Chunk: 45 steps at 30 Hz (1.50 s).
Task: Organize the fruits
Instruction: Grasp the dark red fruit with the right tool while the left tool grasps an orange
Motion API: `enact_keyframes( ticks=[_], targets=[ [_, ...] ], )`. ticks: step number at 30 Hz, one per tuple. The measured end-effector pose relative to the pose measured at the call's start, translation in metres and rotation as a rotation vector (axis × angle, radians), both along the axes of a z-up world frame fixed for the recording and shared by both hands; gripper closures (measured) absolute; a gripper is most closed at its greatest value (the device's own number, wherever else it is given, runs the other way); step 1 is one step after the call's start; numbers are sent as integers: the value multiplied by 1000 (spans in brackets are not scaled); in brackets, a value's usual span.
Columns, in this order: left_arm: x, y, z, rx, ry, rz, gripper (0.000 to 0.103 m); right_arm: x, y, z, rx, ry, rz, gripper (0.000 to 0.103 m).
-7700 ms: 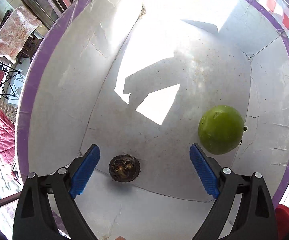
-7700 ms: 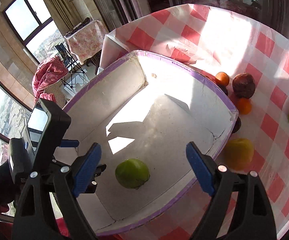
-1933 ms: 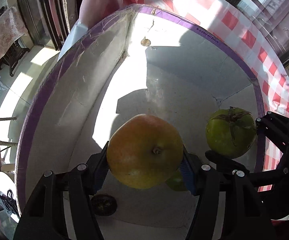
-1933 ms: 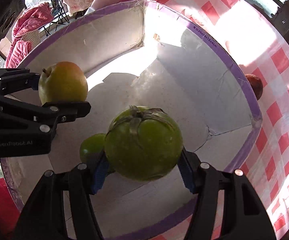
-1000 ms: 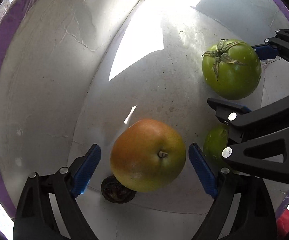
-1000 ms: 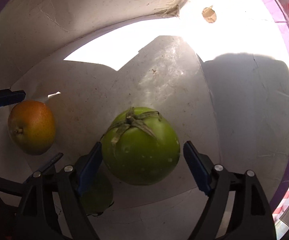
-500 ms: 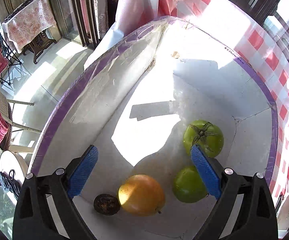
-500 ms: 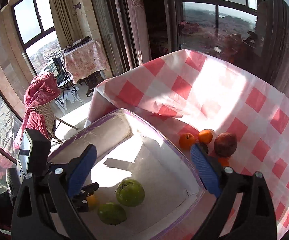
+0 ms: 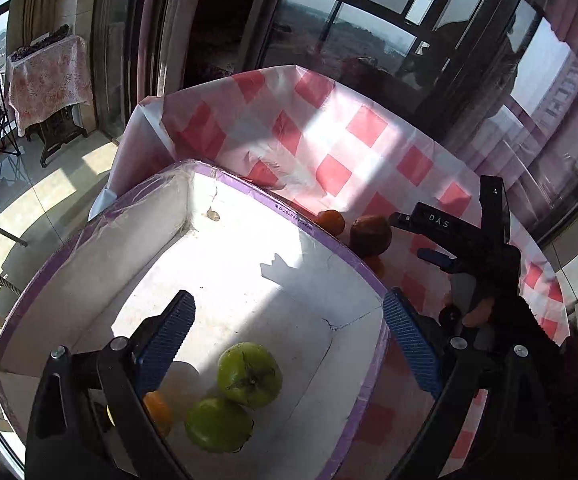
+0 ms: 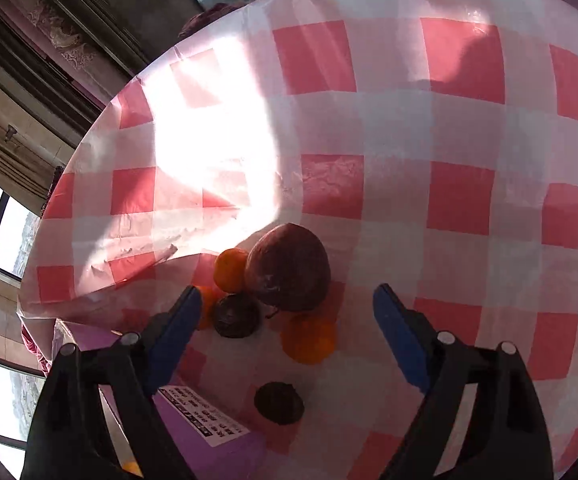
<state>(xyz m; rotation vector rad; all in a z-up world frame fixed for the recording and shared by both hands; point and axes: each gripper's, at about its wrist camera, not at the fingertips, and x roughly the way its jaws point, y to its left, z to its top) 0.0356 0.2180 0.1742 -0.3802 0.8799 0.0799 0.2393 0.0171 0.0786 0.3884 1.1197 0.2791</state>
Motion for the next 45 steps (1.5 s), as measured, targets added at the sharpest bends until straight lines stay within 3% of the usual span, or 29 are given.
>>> enact_keyframes(
  ticks=[2,6,12,19,22,24,26,29,30,34,41,43,45],
  targets=[
    [0,-10,0,58,-15,18,11,15,7,-14,-2,33,6,20],
    [5,-29,-1,149,-17,-44,11,31,17,-31,-13,82,21,26],
    [17,-39,-2,174,1,-35,11,39,33,-51,-18,178,44,37],
    [58,-61,7,207,34,-107,11,33,10,-50,67,152,34,40],
    [92,-81,4,224,69,-152,11,18,-24,-37,96,98,-20,40],
    [114,-98,1,189,79,-192,11,6,-52,-27,94,65,-67,40],
    [137,-119,-11,181,122,-233,11,-7,-79,-22,77,49,-96,40],
    [164,-157,-45,272,256,-262,11,-24,-114,-22,56,37,-120,40],
    [170,-166,-57,304,300,-253,15,-33,-132,-23,48,34,-125,40],
    [182,-177,-104,257,417,-195,36,-62,-166,-26,43,37,-159,40],
    [195,-180,-150,344,431,-210,39,-100,-190,-38,44,52,-144,40],
    [199,-176,-162,322,469,-206,52,-106,-193,-39,38,57,-133,40],
    [199,-170,-163,277,461,-175,56,-112,-198,-41,40,62,-134,40]
  ],
)
